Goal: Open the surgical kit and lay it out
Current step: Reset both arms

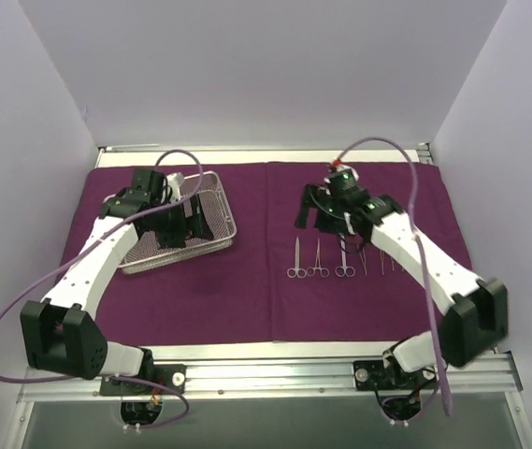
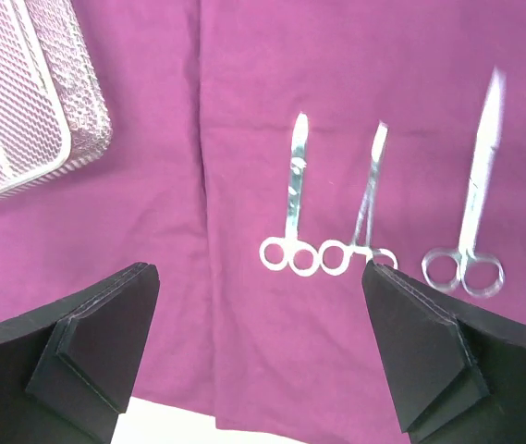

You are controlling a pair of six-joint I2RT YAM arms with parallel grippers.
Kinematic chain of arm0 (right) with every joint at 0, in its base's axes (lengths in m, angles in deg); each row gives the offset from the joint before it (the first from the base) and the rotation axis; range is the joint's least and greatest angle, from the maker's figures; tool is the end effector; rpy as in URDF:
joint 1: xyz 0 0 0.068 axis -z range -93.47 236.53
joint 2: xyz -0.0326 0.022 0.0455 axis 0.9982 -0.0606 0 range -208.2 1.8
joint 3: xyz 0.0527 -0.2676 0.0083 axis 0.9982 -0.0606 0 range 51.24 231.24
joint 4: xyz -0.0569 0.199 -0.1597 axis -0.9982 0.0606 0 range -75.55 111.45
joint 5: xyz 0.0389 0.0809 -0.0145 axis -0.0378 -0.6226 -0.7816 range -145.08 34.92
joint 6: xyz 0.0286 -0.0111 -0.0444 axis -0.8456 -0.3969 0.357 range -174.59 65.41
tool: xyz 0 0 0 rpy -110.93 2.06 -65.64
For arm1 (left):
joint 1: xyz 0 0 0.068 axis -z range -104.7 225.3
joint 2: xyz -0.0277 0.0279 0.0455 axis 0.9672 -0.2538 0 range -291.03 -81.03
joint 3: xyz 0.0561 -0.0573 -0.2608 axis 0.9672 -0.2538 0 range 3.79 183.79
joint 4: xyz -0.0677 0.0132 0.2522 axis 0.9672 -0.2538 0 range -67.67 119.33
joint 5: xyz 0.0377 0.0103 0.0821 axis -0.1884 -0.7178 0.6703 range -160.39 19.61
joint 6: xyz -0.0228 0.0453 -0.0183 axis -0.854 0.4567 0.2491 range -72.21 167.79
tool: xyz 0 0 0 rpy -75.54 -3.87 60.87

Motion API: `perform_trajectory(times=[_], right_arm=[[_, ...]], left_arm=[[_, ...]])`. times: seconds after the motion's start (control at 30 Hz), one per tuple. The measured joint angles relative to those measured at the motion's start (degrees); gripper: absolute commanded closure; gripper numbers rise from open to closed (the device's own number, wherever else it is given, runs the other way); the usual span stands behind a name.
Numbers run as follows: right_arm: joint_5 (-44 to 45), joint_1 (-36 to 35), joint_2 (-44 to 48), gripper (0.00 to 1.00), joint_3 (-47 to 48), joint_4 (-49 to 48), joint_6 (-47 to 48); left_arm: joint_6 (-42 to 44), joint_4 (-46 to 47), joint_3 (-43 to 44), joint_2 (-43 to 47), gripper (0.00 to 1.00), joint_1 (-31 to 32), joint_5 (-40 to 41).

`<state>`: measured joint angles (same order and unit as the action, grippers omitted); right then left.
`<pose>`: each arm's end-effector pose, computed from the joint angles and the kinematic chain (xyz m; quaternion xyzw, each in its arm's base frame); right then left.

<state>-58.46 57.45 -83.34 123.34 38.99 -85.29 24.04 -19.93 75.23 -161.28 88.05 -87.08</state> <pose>0.2932 0.1654 0.3129 -0.0003 0.8969 0.2429 0.3696 0.2746 -0.0725 0.3038 -0.0514 0.9507 -0.2178 0.2148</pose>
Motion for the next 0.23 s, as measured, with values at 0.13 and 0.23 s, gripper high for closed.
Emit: perform_trajectory(times=[0.13,0.23], right_arm=[[0.74,1.18,13.66,0.0,-11.34,-4.81,-5.51],[1.05,0.35,24.96,0.0,-21.79,-8.46,-9.66]], left_arm=[[-2.45,6.12,-6.12,3.63,0.06,-0.02,-7.69],[-5.9,12.5,-13.51,7.37,0.06,-0.28,-12.35]])
